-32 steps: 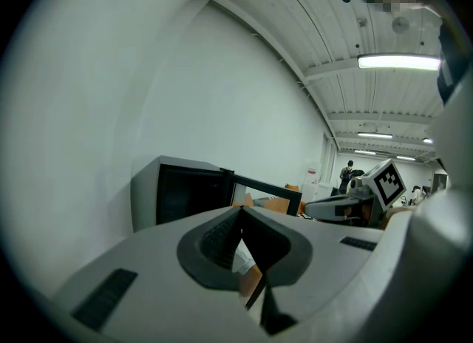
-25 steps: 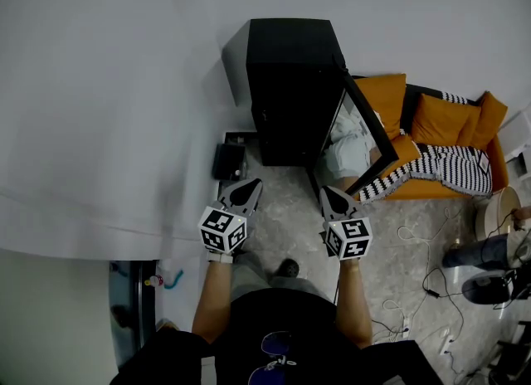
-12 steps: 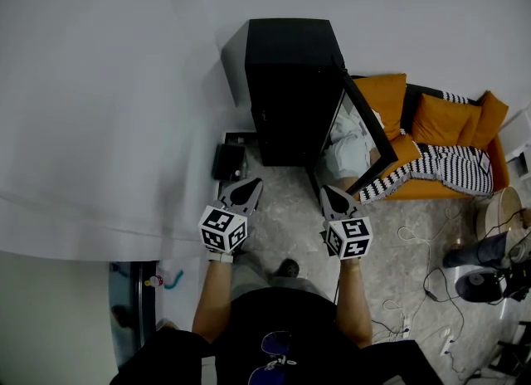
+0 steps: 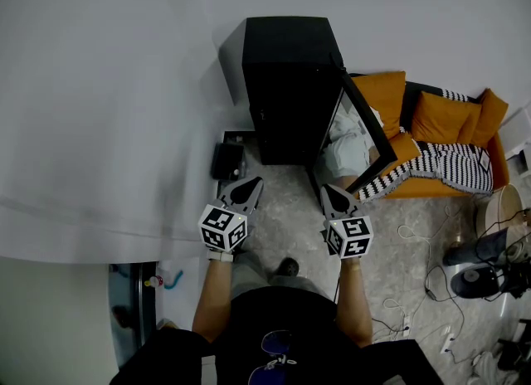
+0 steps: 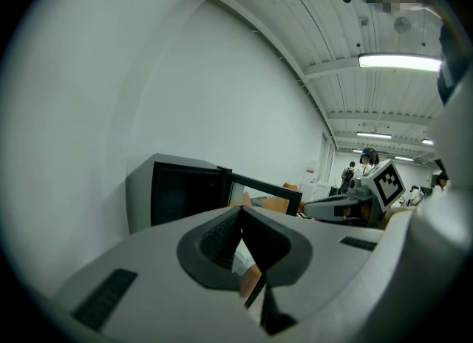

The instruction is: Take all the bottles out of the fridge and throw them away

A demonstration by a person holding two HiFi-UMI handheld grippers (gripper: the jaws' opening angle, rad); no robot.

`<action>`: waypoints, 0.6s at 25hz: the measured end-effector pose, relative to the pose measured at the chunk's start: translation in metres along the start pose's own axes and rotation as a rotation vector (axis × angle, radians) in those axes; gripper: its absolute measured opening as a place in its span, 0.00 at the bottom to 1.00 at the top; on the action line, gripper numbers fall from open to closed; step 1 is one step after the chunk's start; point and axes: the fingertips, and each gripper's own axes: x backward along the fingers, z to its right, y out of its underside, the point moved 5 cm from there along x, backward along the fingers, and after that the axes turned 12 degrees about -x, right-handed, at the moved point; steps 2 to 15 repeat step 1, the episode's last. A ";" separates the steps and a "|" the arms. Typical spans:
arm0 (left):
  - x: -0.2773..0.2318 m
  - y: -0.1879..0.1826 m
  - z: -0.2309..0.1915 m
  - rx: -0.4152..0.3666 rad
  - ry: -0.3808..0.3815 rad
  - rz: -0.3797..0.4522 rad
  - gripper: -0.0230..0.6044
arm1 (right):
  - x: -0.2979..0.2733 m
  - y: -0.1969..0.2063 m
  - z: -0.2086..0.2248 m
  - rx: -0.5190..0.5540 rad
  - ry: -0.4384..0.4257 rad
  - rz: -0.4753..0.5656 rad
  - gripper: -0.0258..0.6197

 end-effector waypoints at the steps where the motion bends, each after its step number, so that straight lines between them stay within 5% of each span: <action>1: -0.001 0.000 -0.001 0.000 0.001 0.000 0.05 | -0.001 0.000 0.001 0.000 0.001 0.000 0.05; 15: -0.001 0.000 -0.001 0.000 0.001 0.000 0.05 | -0.001 0.000 0.001 0.000 0.001 0.000 0.05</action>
